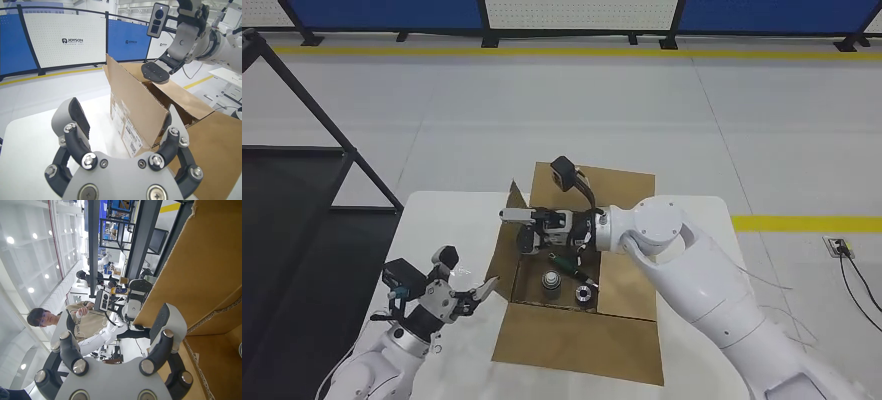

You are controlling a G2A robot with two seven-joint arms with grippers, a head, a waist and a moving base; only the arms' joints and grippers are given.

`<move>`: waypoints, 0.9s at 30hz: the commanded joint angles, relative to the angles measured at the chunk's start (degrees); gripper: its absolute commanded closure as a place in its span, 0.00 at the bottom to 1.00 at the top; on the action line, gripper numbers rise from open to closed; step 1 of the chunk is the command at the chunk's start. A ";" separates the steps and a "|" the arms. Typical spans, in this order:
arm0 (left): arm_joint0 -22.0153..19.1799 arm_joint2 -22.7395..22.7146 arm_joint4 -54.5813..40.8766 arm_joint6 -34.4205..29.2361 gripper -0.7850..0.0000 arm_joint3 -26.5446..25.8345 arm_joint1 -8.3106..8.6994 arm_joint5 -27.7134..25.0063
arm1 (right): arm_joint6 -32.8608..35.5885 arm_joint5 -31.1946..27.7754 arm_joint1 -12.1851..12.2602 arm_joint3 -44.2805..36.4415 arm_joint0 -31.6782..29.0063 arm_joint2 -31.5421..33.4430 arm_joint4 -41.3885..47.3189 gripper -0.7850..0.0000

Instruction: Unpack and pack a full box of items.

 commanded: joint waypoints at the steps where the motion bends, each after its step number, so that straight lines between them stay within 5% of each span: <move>1: 0.74 -0.70 -0.45 -0.16 0.00 -0.17 -0.04 0.01 | -0.81 -0.46 0.22 -0.33 -0.53 1.03 -0.37 0.00; 15: 3.43 -6.72 -2.16 -2.07 0.00 3.04 -0.30 1.07 | -0.66 -0.36 3.40 -6.62 -8.28 10.75 -2.89 0.00; 27: 2.01 -6.74 -0.56 -4.97 0.00 7.22 -0.79 1.21 | -0.28 0.75 3.98 -8.70 -10.24 12.95 -3.94 0.00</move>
